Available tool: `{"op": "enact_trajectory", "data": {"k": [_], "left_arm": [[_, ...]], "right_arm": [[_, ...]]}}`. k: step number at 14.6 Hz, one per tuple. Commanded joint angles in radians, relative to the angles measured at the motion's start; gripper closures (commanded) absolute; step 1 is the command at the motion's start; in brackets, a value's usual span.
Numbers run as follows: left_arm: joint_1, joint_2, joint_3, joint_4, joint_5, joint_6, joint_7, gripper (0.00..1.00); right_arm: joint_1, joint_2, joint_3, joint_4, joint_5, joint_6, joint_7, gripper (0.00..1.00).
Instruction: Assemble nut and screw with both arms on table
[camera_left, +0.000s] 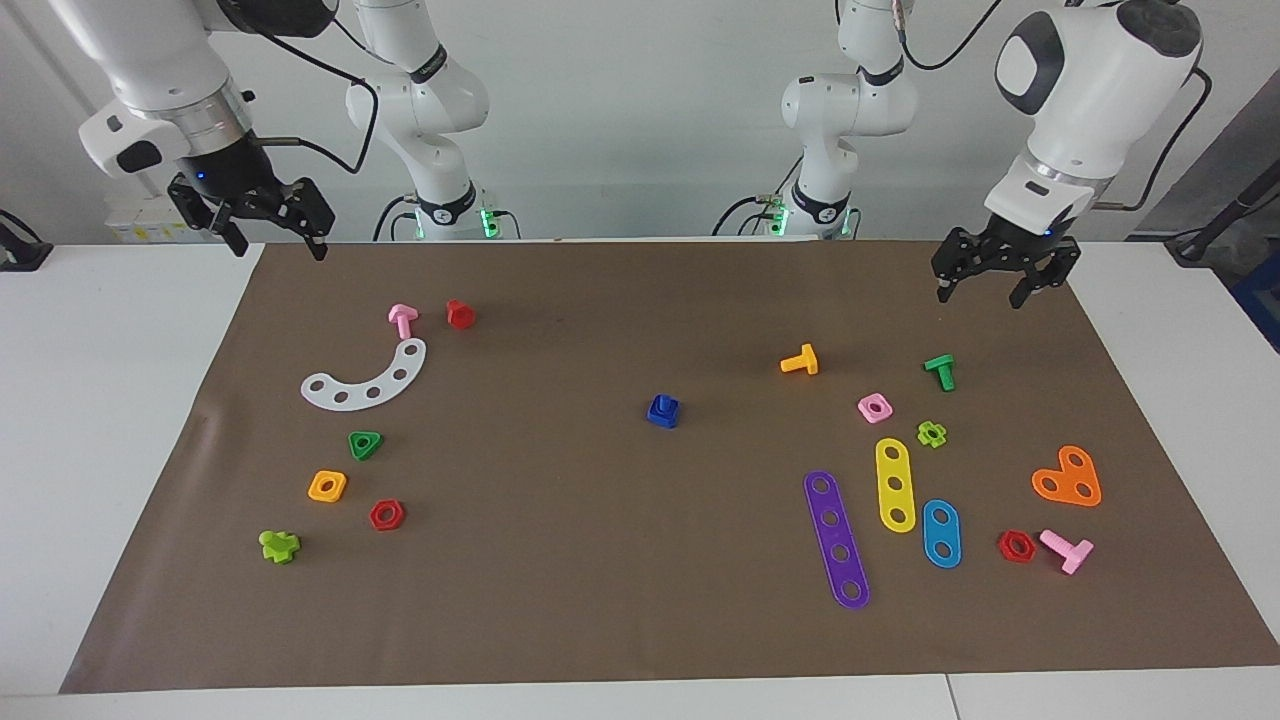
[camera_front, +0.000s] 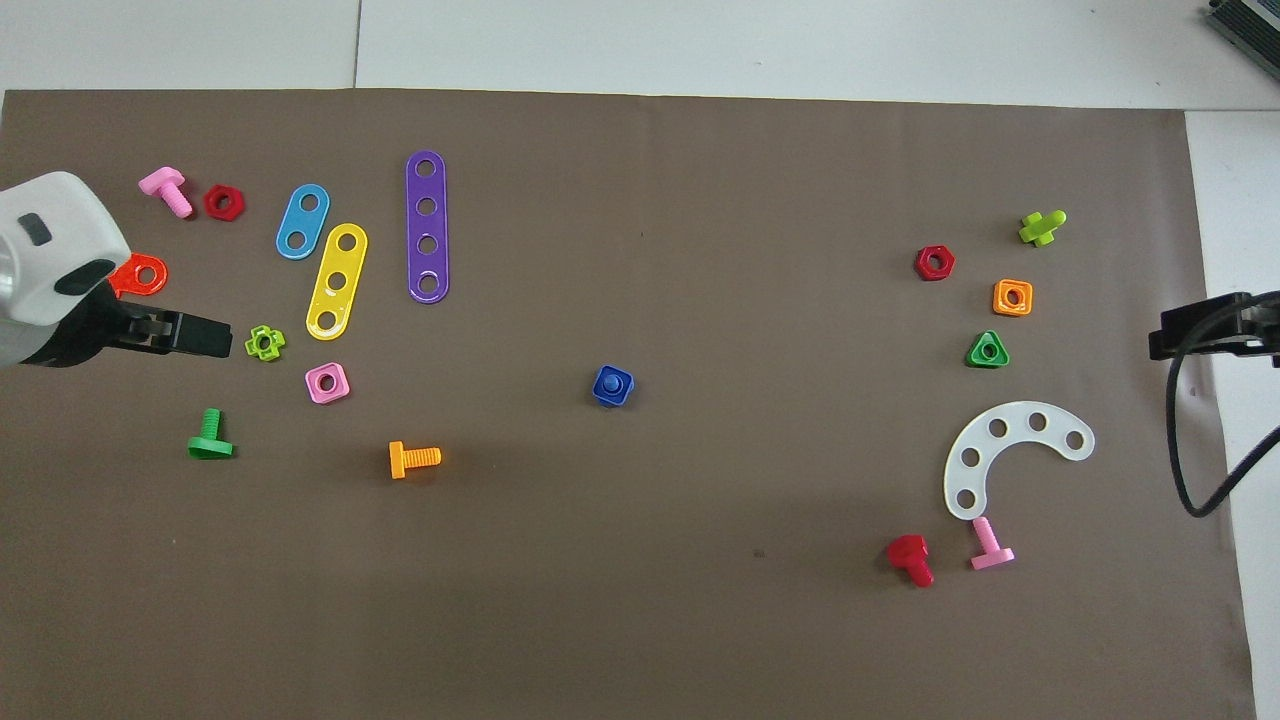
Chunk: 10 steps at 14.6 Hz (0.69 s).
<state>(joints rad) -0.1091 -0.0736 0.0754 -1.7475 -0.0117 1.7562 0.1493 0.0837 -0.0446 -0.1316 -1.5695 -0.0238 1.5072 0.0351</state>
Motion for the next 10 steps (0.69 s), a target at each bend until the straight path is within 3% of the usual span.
{"op": "enact_trajectory", "data": {"k": [1,5,10], "left_arm": [[0.035,0.041,-0.009,0.129,0.016,-0.086,0.021,0.00],[0.052,0.098,-0.013,0.284,0.019,-0.198,0.023,0.00],[0.045,0.087,-0.014,0.276,0.016,-0.202,0.021,0.00]], "right_arm": [[-0.005,-0.015,0.003,-0.012,0.005,-0.007,-0.024,0.00],[-0.005,-0.015,0.003,-0.012,0.005,-0.007,-0.024,0.00],[-0.005,-0.015,0.003,-0.012,0.005,-0.007,-0.024,0.00]]}}
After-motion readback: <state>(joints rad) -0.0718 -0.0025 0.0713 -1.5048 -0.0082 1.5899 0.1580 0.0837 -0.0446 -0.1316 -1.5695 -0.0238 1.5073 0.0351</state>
